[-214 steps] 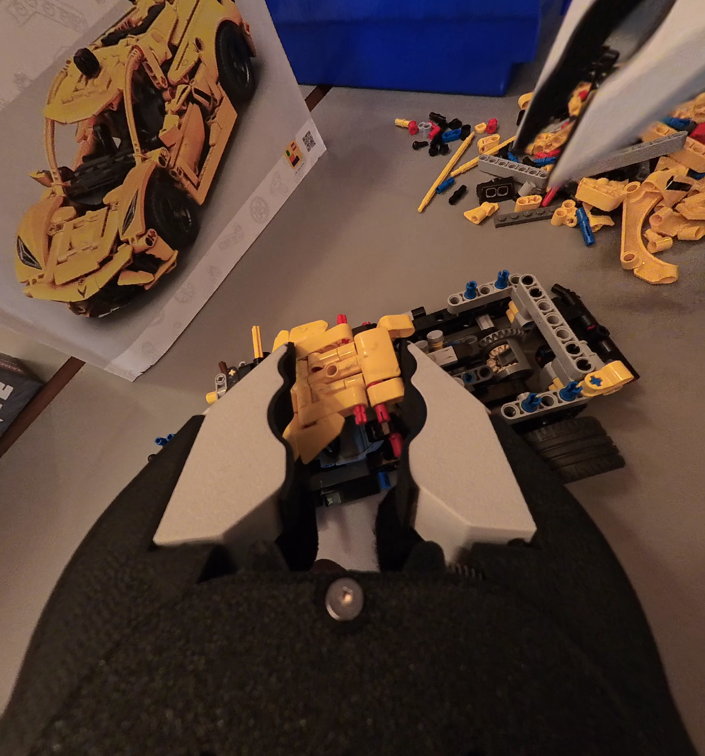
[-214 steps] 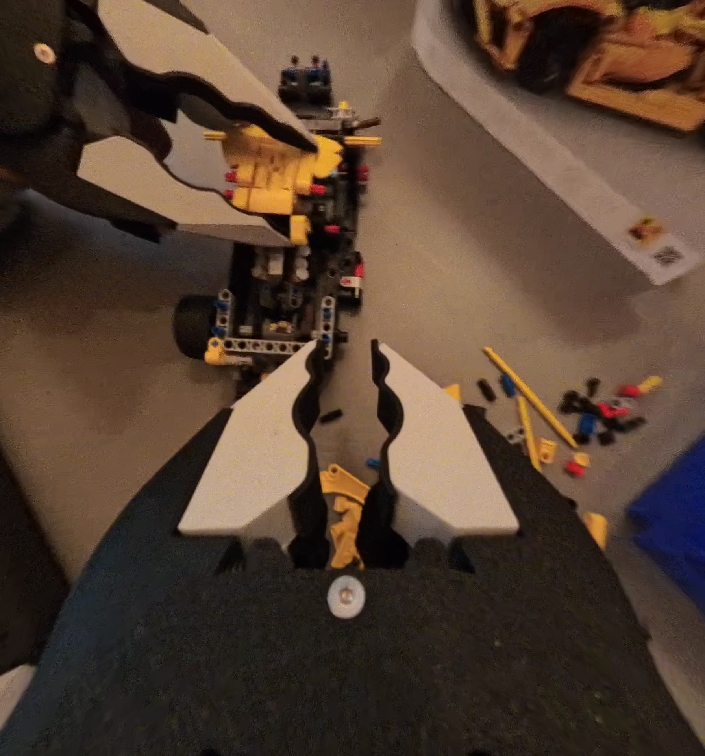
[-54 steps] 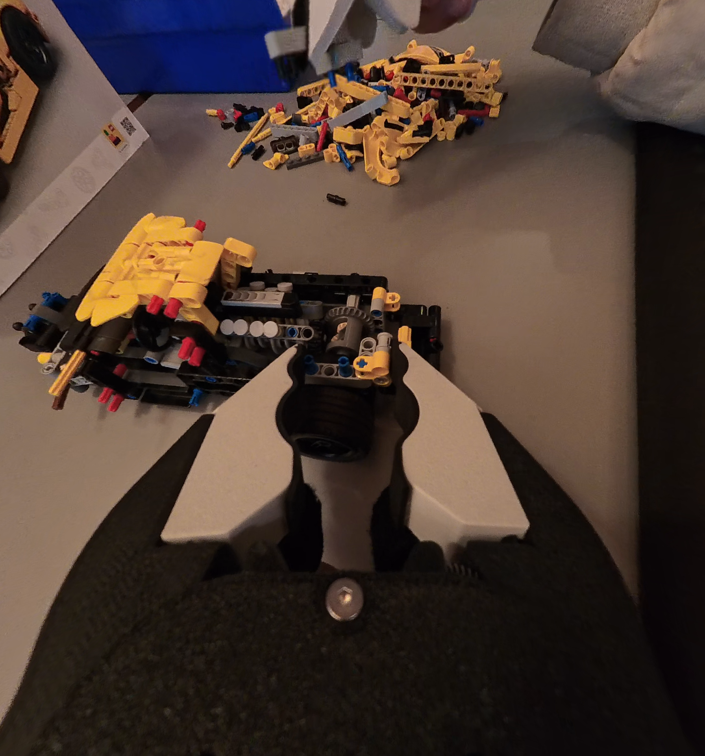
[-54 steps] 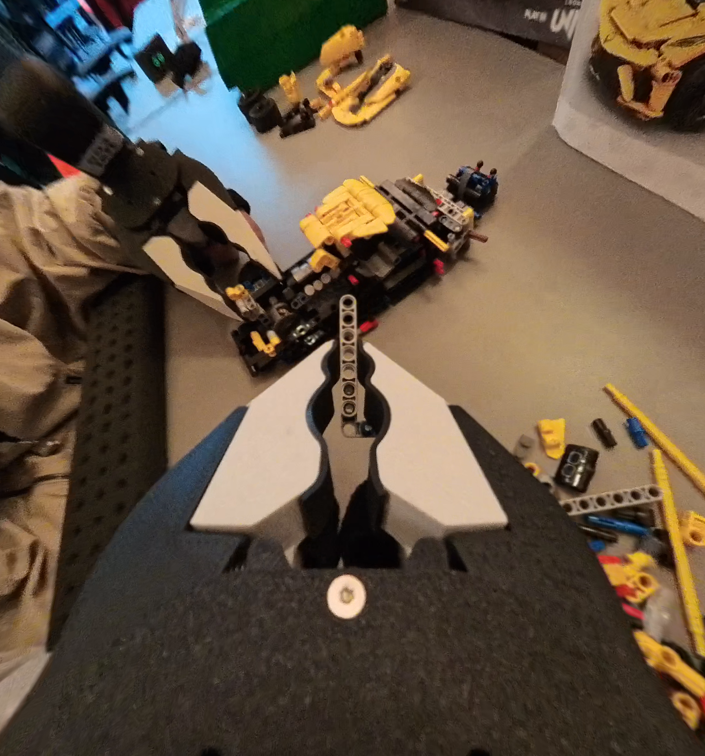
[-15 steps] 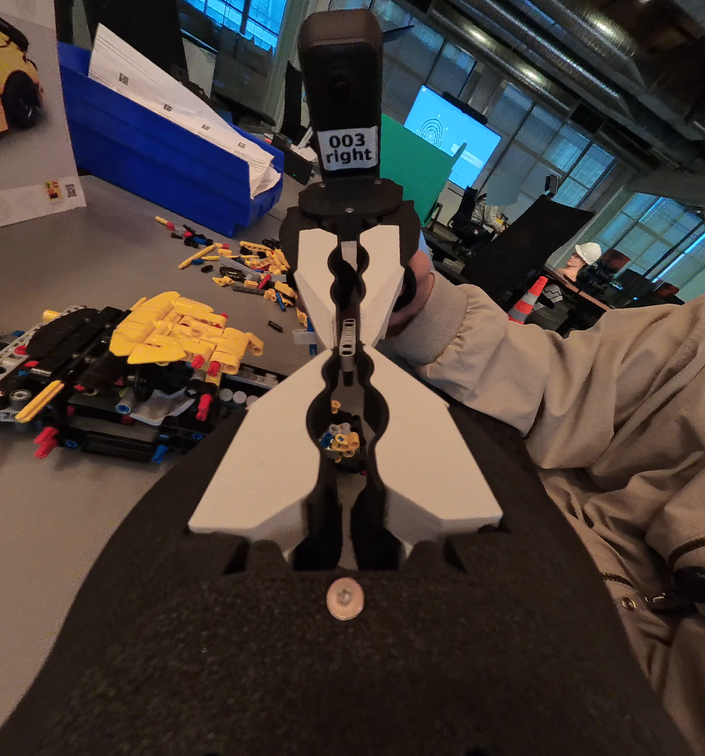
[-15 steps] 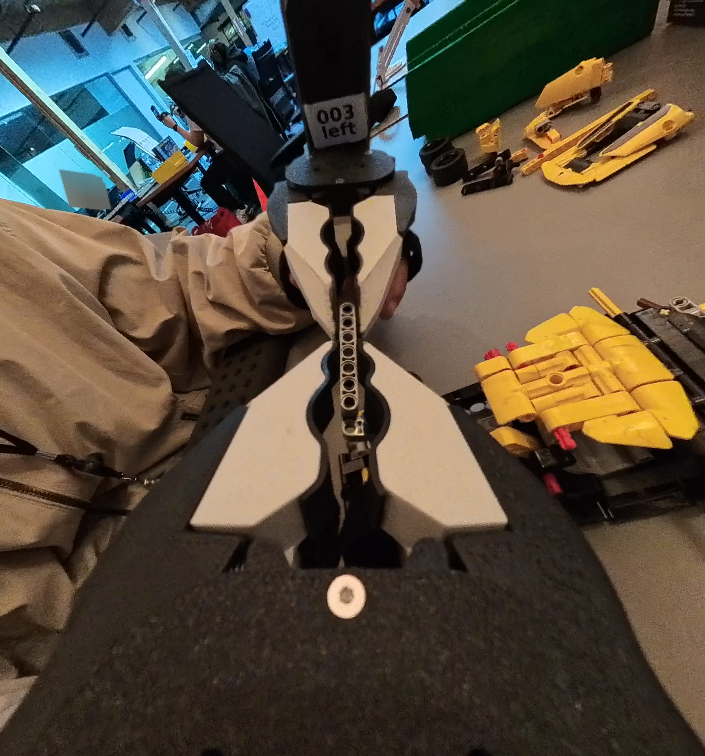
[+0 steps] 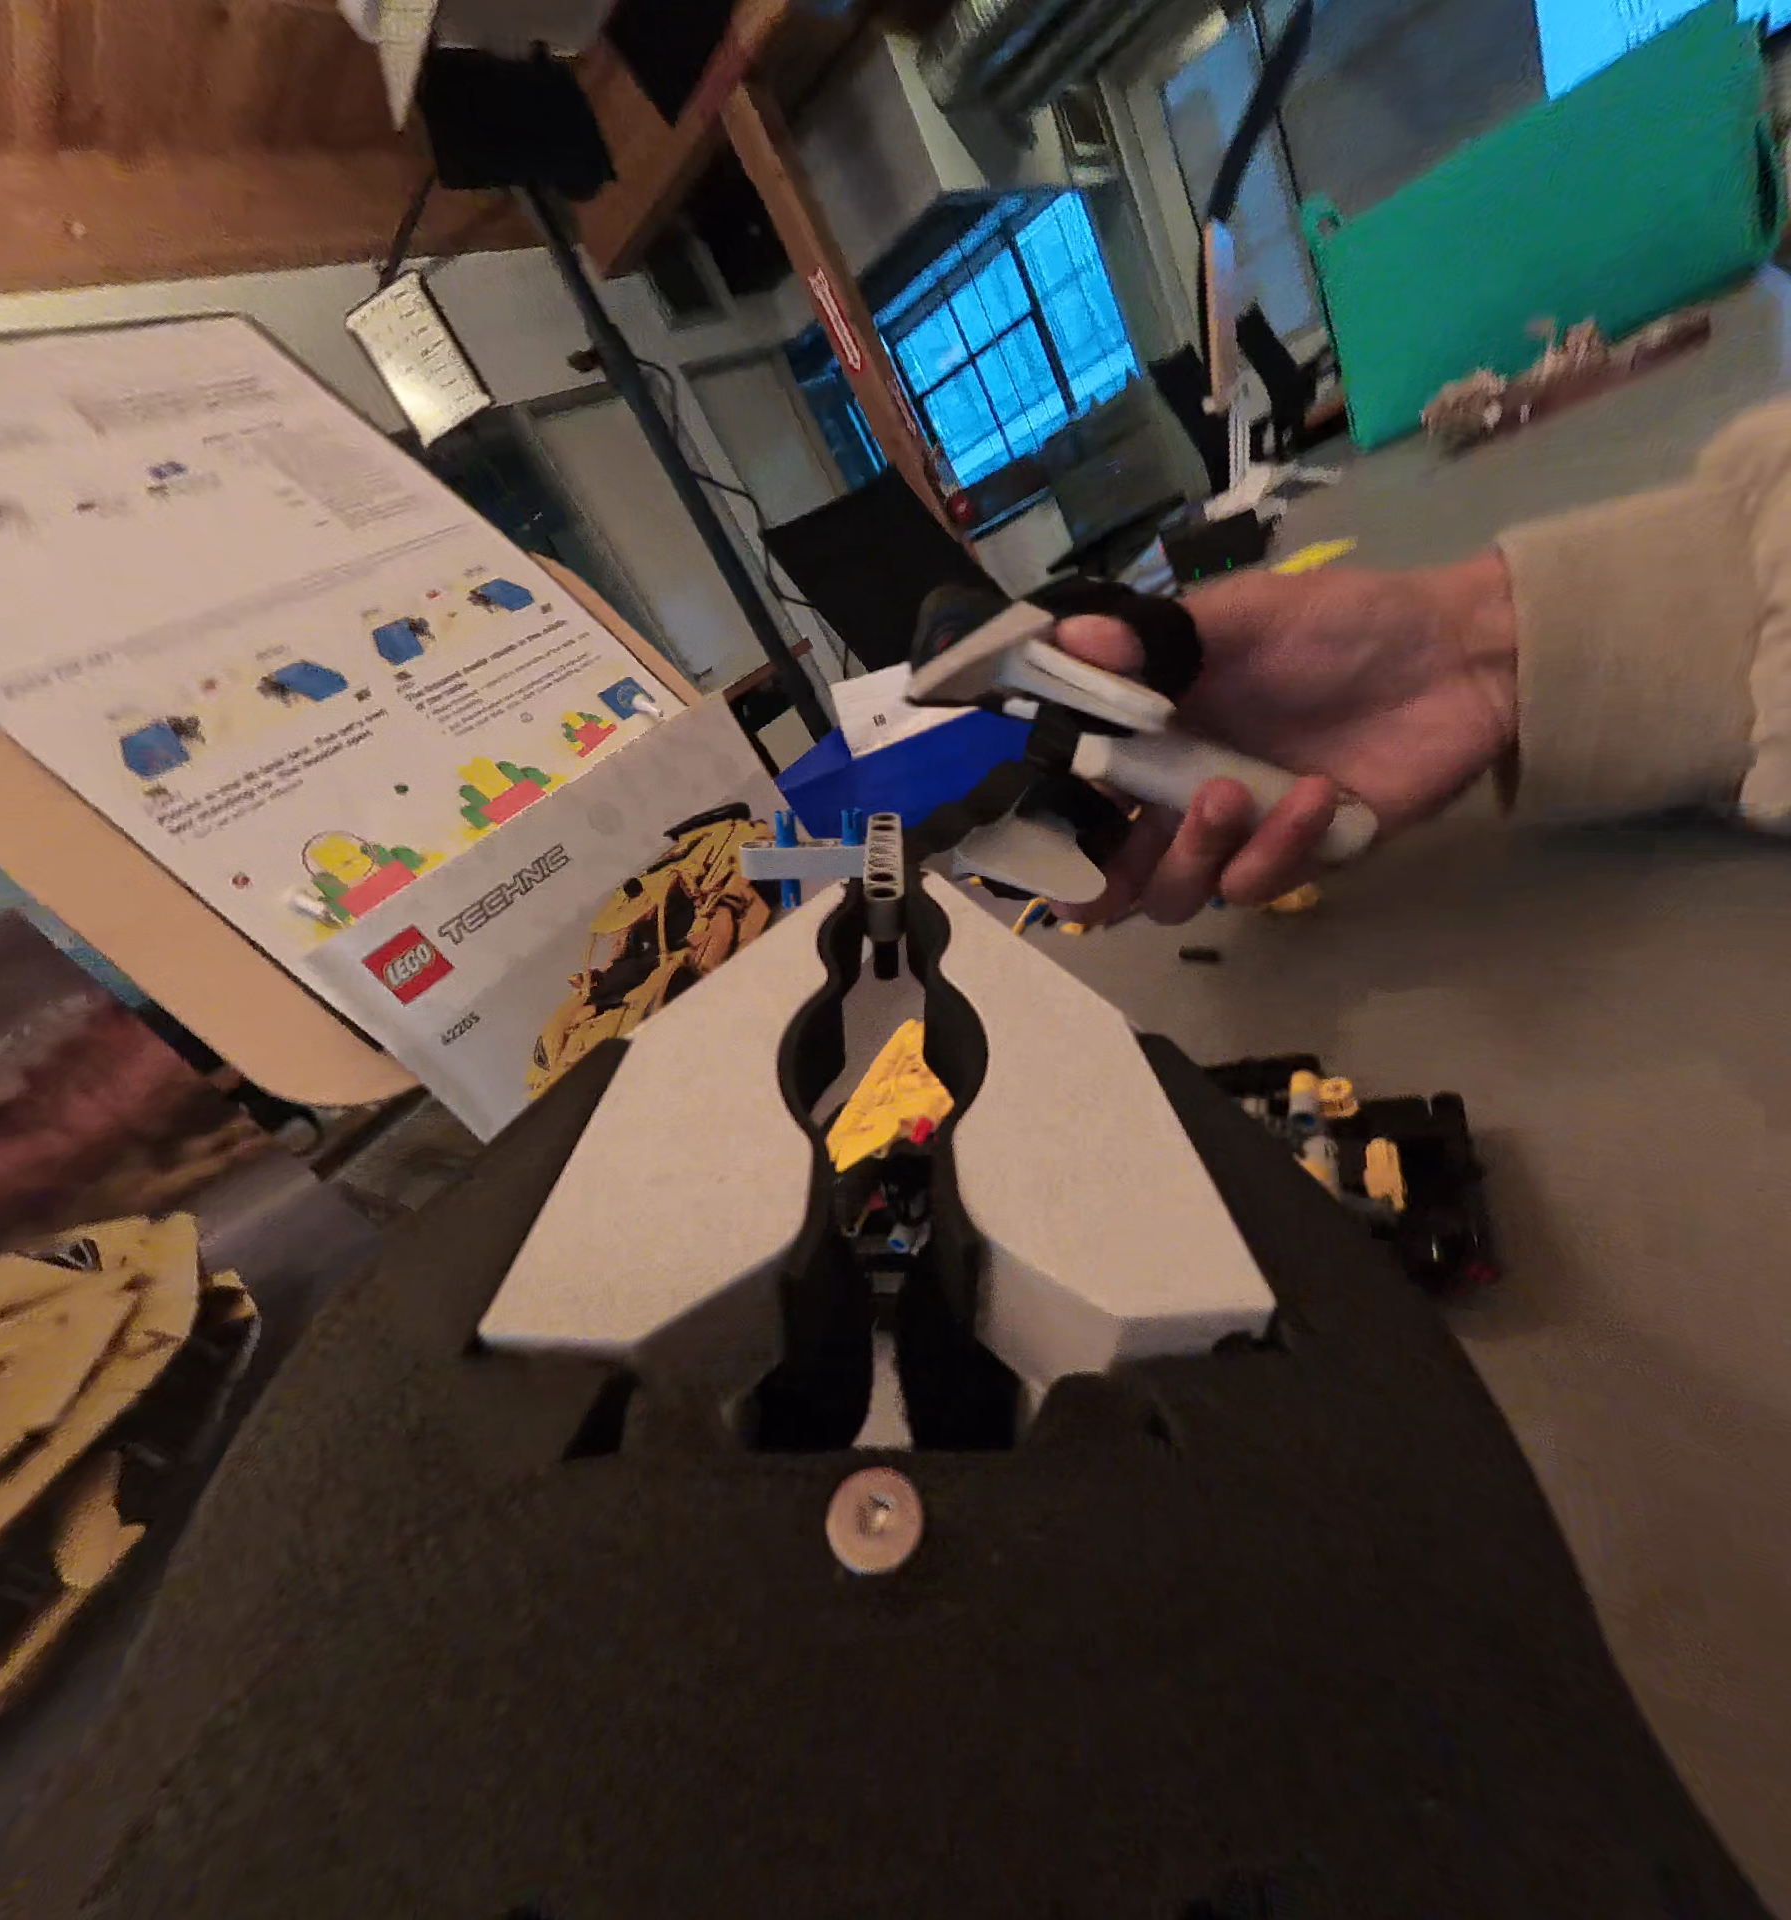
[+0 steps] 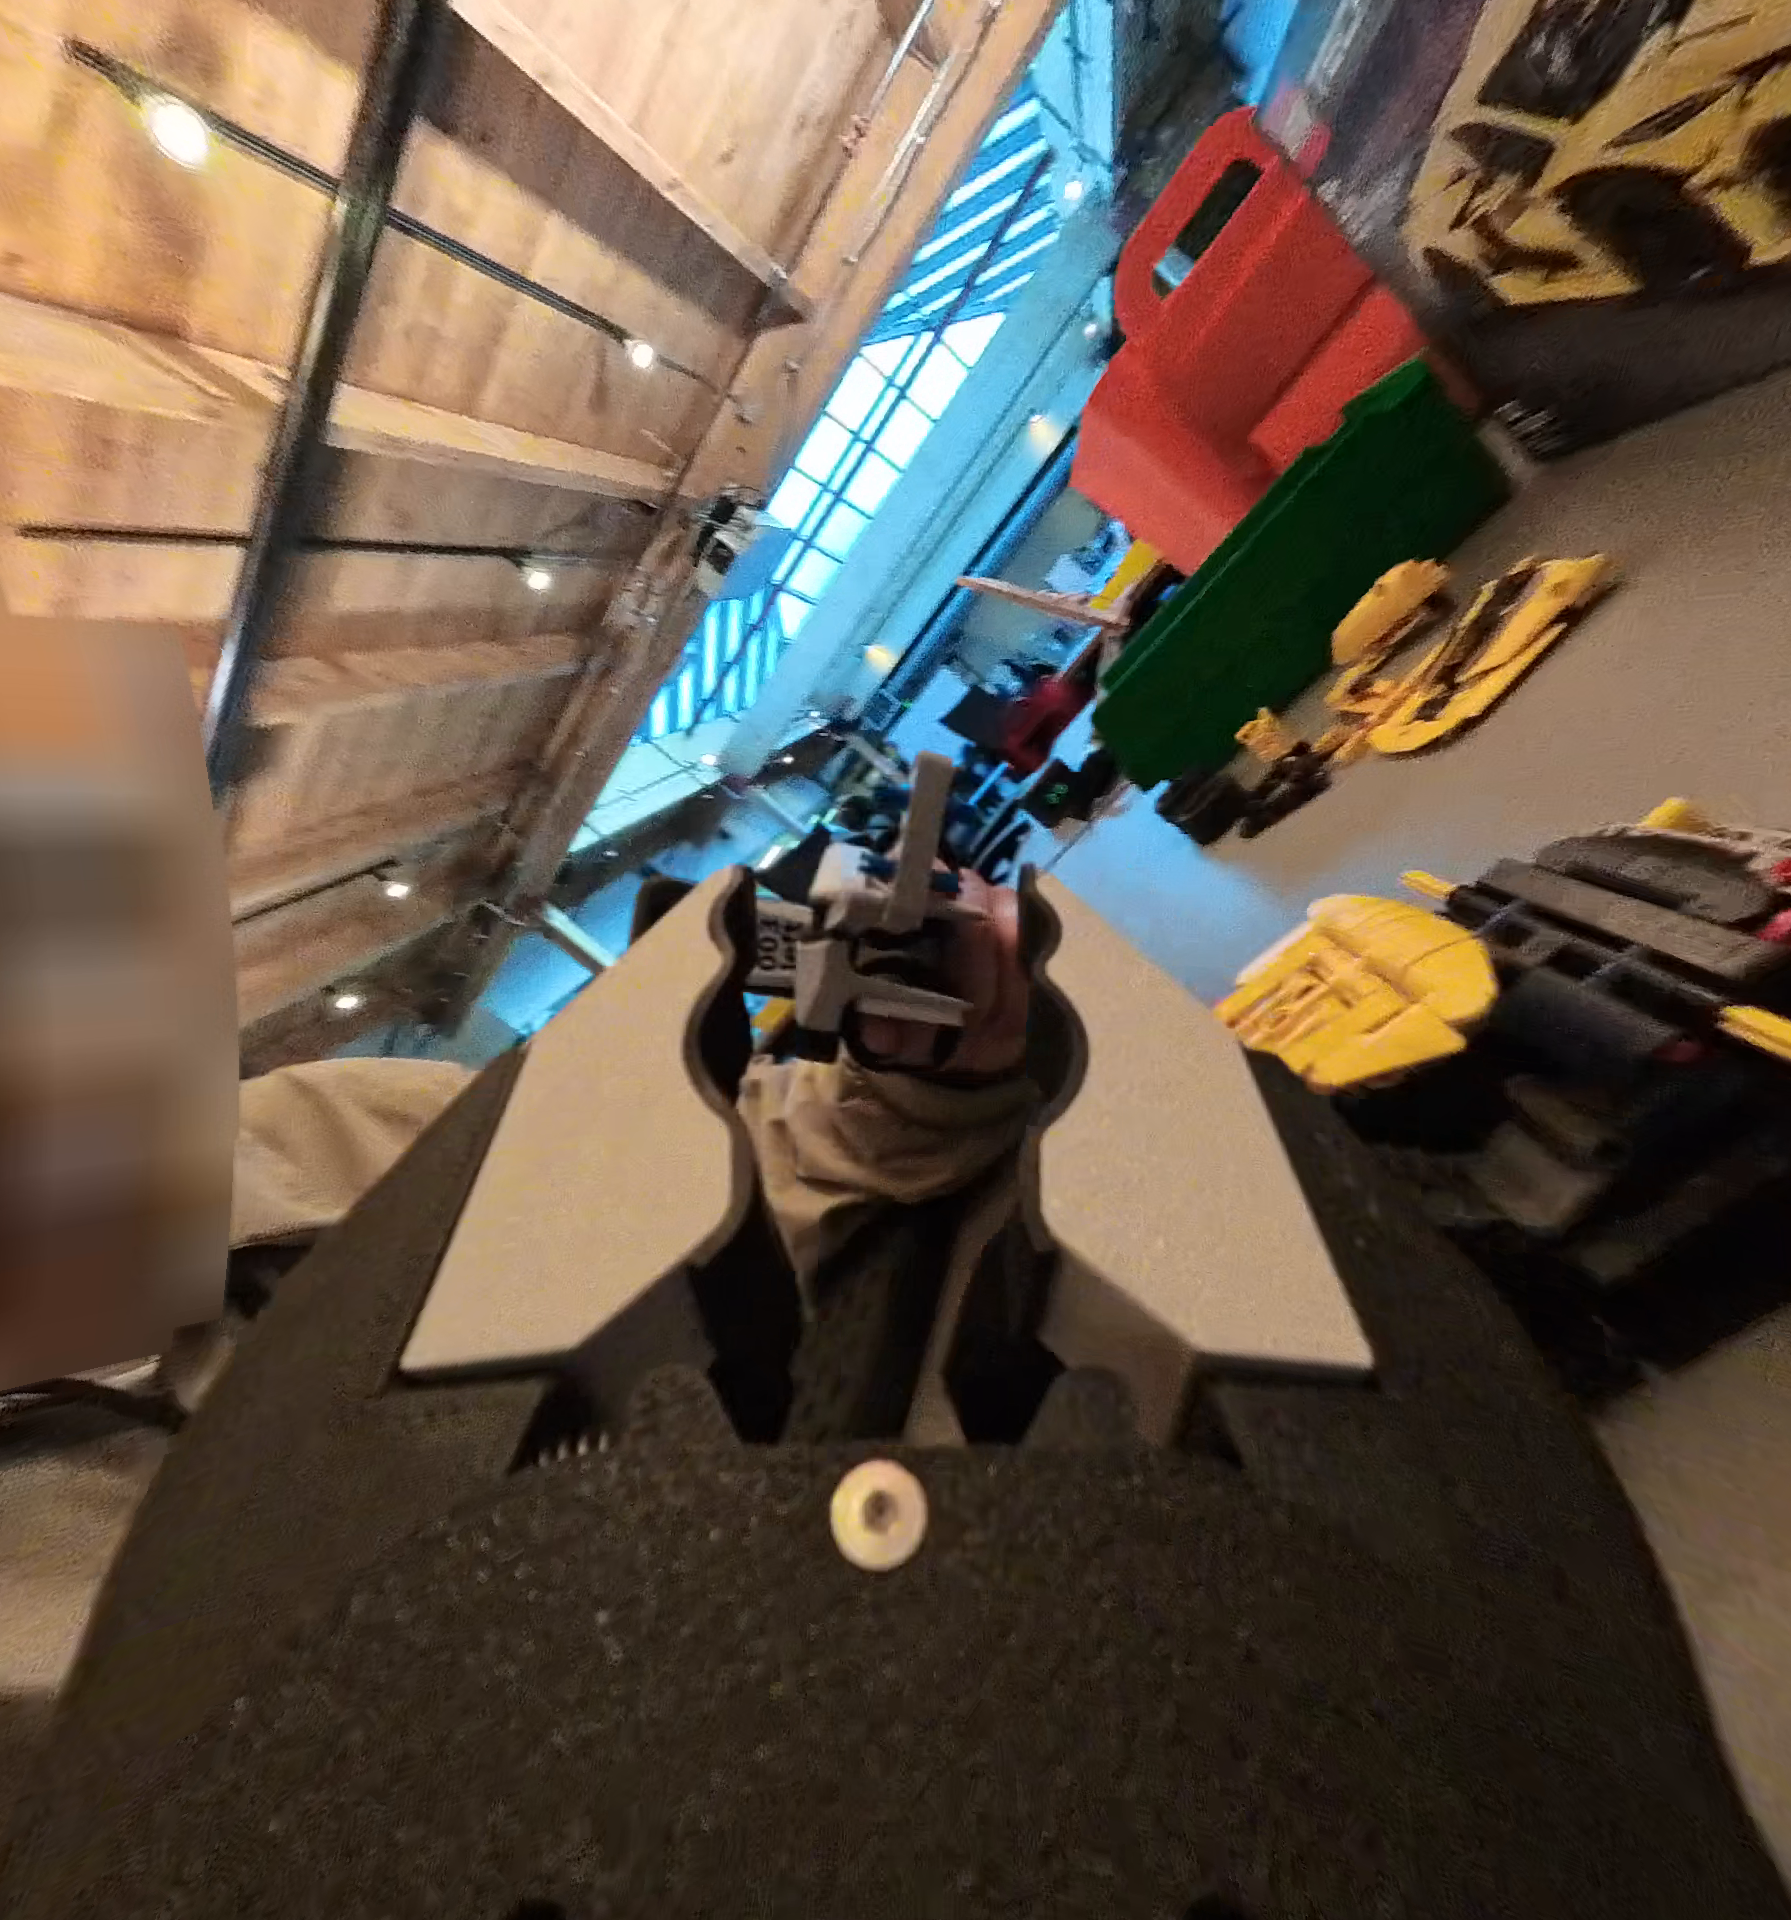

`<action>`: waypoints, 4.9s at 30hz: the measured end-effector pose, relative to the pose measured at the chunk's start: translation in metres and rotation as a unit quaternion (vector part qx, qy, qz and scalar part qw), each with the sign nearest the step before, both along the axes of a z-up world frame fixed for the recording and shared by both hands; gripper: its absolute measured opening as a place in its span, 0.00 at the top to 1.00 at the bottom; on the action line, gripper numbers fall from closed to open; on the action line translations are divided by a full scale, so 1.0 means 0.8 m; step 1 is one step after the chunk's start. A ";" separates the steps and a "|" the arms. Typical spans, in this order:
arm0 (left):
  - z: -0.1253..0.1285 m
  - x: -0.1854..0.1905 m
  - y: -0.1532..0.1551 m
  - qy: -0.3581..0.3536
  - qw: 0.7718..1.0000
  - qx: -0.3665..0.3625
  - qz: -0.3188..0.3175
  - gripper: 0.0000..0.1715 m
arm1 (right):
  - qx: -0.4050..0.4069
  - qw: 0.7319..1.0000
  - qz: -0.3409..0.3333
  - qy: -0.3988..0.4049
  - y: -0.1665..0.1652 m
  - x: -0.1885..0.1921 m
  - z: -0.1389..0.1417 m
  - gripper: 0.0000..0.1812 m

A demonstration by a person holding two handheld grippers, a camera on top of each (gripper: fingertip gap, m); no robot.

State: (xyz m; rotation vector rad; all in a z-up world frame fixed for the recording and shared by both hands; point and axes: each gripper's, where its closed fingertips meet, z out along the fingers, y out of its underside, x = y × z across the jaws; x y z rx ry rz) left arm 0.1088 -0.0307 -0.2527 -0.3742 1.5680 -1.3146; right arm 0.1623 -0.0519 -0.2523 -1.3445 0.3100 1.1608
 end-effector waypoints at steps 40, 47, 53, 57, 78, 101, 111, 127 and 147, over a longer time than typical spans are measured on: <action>-0.030 0.038 0.006 -0.017 0.977 0.124 0.175 0.90 | -0.050 0.914 -0.152 -0.372 0.031 -0.030 -0.003 0.88; -0.021 0.029 0.006 -0.037 0.977 0.129 0.165 0.96 | 0.003 0.899 -0.142 -0.415 0.028 -0.054 0.012 0.80; -0.015 0.026 0.008 -0.066 0.971 0.143 0.179 0.96 | -0.009 0.906 -0.140 -0.399 0.027 -0.046 0.004 0.85; -0.017 0.025 0.004 -0.062 0.973 0.147 0.170 0.96 | -0.010 0.909 -0.136 -0.395 0.033 -0.049 0.001 0.82; -0.023 0.025 0.004 -0.047 0.974 0.148 0.164 0.96 | -0.007 0.912 -0.125 -0.389 0.027 -0.051 0.001 0.92; -0.031 0.026 0.002 -0.070 0.958 0.211 0.179 0.96 | 0.006 0.916 -0.119 -0.382 0.026 -0.055 0.007 0.81; -0.041 0.025 -0.005 -0.079 0.947 0.254 0.177 0.97 | -0.028 0.904 -0.117 -0.410 0.030 -0.052 -0.011 0.91; -0.038 0.027 -0.003 -0.071 0.954 0.235 0.174 0.96 | 0.019 0.863 -0.181 -0.471 0.033 -0.048 -0.001 0.92; -0.051 0.039 0.016 -0.045 0.937 0.270 0.219 0.96 | -0.041 0.795 -0.218 -0.564 0.030 -0.032 -0.009 0.80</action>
